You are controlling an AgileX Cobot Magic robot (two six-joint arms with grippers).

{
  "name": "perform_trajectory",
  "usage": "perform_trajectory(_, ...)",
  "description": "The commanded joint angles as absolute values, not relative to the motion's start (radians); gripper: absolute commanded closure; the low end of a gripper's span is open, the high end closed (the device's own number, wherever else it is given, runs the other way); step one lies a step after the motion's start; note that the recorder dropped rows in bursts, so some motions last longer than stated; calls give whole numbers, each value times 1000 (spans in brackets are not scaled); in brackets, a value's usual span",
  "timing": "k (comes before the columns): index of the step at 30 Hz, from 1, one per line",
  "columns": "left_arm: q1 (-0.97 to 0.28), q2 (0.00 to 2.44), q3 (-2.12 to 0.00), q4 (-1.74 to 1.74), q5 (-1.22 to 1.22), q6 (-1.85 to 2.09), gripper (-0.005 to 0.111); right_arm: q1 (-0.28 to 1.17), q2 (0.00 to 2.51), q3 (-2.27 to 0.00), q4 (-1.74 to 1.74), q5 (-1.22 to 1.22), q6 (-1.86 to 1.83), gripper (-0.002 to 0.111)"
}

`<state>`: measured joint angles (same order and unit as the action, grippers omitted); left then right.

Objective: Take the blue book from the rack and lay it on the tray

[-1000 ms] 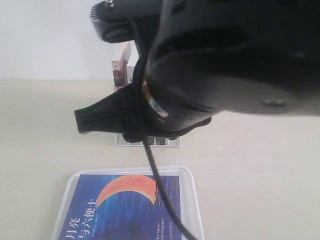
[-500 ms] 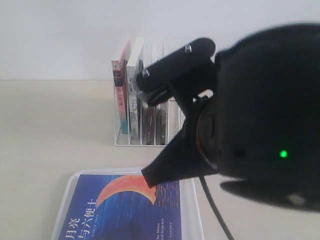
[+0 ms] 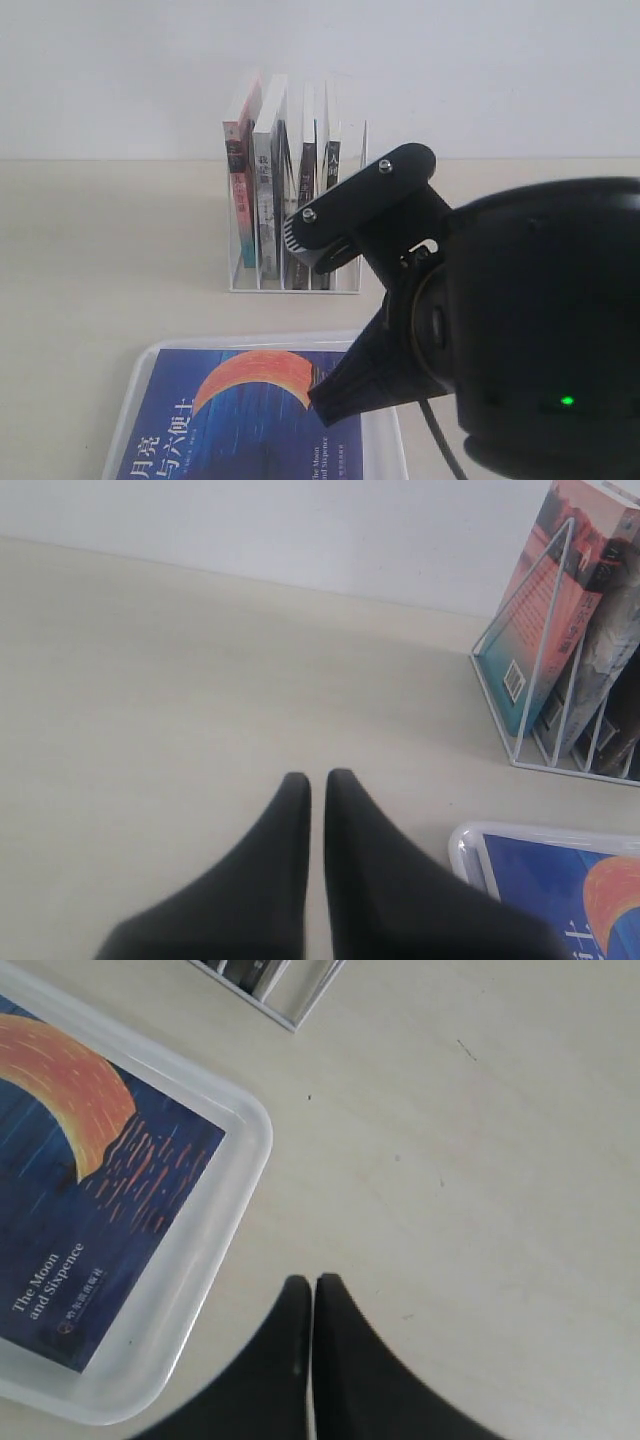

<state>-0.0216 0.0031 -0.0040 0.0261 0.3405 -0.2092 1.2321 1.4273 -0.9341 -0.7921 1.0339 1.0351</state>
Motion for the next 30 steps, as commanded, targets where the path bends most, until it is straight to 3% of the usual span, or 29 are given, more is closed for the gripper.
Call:
perform_trajectory(1,-23,0,0,19,338,-207,102,1230,1418,-930,-809,1038,1041,108)
perform_trajectory(8,-23,0,0,19,338,-207,102,1230,1407,-930,-825,995,1048,108)
perform_trajectory(12,-23,0,0,19,338,-207,102,1230,1353,-820,-842,809,1053,108)
perform_trajectory(16,-23,0,0,19,338,-207,102,1189,1157,-604,-901,446,1106,108)
perform_trajectory(19,-23,0,0,19,338,-207,102,936,1009,-458,-900,67,1108,108)
perform_trajectory(21,-23,0,0,19,338,-207,102,819,954,-396,-889,-26,1141,108)
perform_trajectory(25,-23,0,0,19,338,-207,102,525,793,-258,-813,-141,1316,108)
perform_trajectory(30,-23,0,0,19,338,-207,102,339,576,-112,-808,-191,1385,108)
